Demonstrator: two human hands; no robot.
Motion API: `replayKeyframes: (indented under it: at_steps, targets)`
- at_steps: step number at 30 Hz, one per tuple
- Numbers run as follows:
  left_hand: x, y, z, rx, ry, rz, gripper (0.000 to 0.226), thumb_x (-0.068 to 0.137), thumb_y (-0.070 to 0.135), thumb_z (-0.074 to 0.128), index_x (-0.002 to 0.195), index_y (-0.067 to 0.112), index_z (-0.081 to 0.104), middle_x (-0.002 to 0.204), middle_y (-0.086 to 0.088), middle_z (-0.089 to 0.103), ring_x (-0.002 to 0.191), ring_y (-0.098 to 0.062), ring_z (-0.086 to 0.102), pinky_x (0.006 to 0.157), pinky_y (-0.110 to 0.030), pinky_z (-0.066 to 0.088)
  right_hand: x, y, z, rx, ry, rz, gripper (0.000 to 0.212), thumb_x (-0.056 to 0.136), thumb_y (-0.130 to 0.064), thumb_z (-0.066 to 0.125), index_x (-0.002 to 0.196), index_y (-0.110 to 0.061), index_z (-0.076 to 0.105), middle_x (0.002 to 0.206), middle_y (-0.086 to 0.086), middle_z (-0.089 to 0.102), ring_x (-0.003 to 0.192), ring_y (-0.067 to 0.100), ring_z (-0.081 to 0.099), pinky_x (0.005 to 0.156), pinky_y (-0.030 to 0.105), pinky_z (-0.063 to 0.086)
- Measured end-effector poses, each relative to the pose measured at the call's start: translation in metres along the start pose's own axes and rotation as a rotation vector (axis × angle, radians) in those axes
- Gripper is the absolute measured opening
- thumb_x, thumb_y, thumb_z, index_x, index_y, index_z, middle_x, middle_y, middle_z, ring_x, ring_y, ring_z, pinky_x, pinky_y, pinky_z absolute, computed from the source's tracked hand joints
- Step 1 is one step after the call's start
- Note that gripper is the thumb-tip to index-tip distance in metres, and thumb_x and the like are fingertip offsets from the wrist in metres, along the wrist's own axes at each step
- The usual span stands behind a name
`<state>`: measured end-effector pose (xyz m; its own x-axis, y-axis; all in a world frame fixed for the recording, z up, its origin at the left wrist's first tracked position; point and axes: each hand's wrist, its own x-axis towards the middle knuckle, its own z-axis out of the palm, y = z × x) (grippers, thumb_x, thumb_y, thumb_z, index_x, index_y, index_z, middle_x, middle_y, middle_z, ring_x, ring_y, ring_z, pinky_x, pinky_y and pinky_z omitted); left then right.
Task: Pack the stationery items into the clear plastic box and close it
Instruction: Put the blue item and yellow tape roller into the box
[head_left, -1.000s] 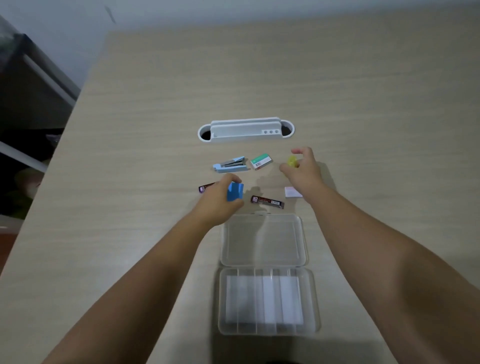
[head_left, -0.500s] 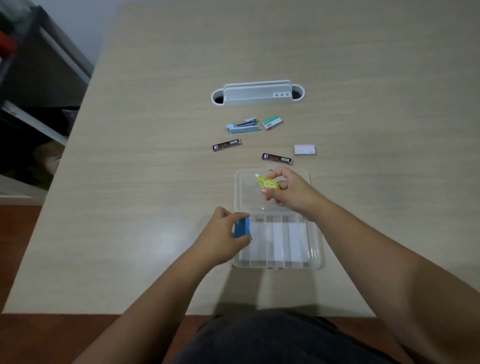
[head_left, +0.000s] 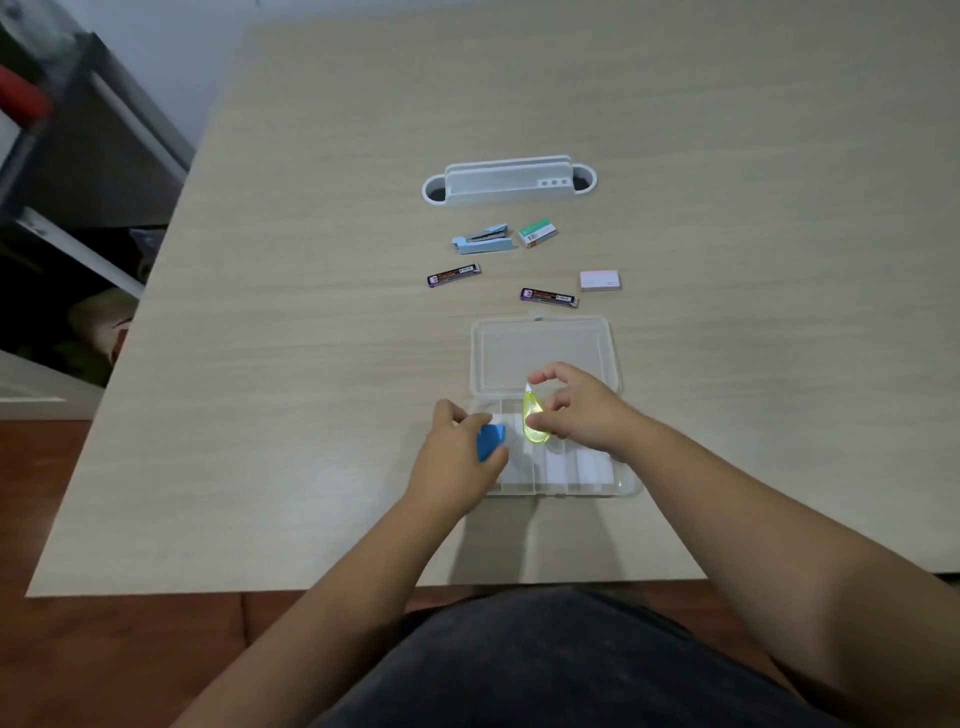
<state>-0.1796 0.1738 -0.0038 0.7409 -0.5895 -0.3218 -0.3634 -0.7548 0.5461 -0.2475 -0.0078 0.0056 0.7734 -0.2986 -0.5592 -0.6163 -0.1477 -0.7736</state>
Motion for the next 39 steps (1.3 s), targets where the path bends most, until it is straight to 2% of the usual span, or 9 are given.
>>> replayKeyframes:
  at_steps: [2,5,10,16,19,23,27,32,39]
  targets:
    - [0.003,0.000,0.000,0.012,0.013,-0.011,0.051,0.090,0.040,0.059,0.136,0.017,0.052,0.119,0.000,0.041,0.095,-0.018,0.057,0.082,-0.026,0.049,-0.005,0.001,0.002,-0.060,0.005,-0.013,0.044,0.075,-0.020,0.075,0.112,-0.031,0.055,0.079,0.007,0.063,0.070,0.019,0.061,0.078,0.040,0.056]
    - [0.006,0.003,0.000,0.076,0.011,-0.015,0.046,0.091,0.039,0.056,0.130,0.016,0.057,0.117,-0.004,0.048,0.095,-0.024,0.061,0.081,-0.031,0.052,-0.010,0.000,0.006,-0.107,0.035,-0.009,0.044,0.076,-0.018,0.075,0.114,-0.027,0.055,0.084,0.006,0.063,0.068,0.020,0.065,0.069,0.035,0.055]
    - [0.008,0.004,-0.001,0.152,0.058,-0.004,0.035,0.093,0.034,0.051,0.119,0.016,0.065,0.107,-0.006,0.059,0.093,-0.026,0.062,0.075,-0.037,0.055,-0.010,-0.006,0.012,-0.180,0.022,0.000,0.043,0.076,-0.015,0.075,0.114,-0.024,0.056,0.080,0.004,0.063,0.067,0.020,0.065,0.073,0.039,0.058]
    - [0.012,-0.015,-0.007,-0.087,-0.025,0.054,0.043,0.090,0.025,0.060,0.132,0.023,0.056,0.108,0.005,0.044,0.096,-0.017,0.060,0.087,-0.030,0.052,-0.003,-0.003,0.030,-0.281,0.038,0.048,0.044,0.072,-0.021,0.078,0.109,-0.028,0.055,0.088,0.007,0.065,0.070,0.022,0.068,0.063,0.034,0.058]
    - [0.013,-0.024,-0.008,-0.108,-0.053,0.052,0.047,0.087,0.027,0.066,0.132,0.028,0.053,0.111,0.008,0.042,0.097,-0.013,0.057,0.087,-0.025,0.050,0.000,0.001,0.037,-0.288,0.096,0.072,0.038,0.068,-0.026,0.081,0.098,-0.026,0.058,0.086,0.004,0.062,0.068,0.020,0.063,0.055,0.029,0.050]
    - [0.018,-0.029,-0.007,-0.118,-0.066,0.060,0.046,0.085,0.025,0.069,0.129,0.029,0.054,0.113,0.009,0.042,0.103,-0.012,0.054,0.091,-0.025,0.048,0.004,0.000,0.039,-0.361,0.110,0.069,0.026,0.069,-0.029,0.083,0.084,-0.015,0.067,0.079,-0.003,0.060,0.069,0.014,0.059,0.059,0.025,0.048]
    - [0.021,-0.031,-0.009,-0.138,-0.037,0.099,0.039,0.086,0.026,0.068,0.124,0.029,0.059,0.112,0.008,0.045,0.101,-0.012,0.055,0.092,-0.027,0.049,0.002,-0.001,0.040,-0.396,0.070,0.060,0.016,0.077,-0.026,0.076,0.080,-0.011,0.074,0.086,0.000,0.070,0.080,0.017,0.067,0.070,0.029,0.054]
    - [0.037,-0.028,-0.019,-0.199,0.008,0.107,0.030,0.090,0.025,0.063,0.120,0.029,0.062,0.112,0.010,0.046,0.102,-0.012,0.054,0.084,-0.021,0.042,0.009,-0.012,0.012,-0.269,0.250,0.021,0.006,0.083,-0.017,0.065,0.081,-0.018,0.071,0.071,-0.004,0.061,0.077,0.021,0.065,0.070,0.031,0.056]
    - [0.094,-0.006,-0.044,-0.035,-0.043,0.188,0.031,0.090,0.025,0.061,0.121,0.026,0.062,0.117,0.001,0.050,0.102,-0.016,0.058,0.094,-0.032,0.049,0.050,-0.029,-0.045,-0.237,0.389,0.023,0.012,0.082,-0.017,0.060,0.086,-0.021,0.071,0.082,0.006,0.064,0.076,0.021,0.060,0.064,0.023,0.043]
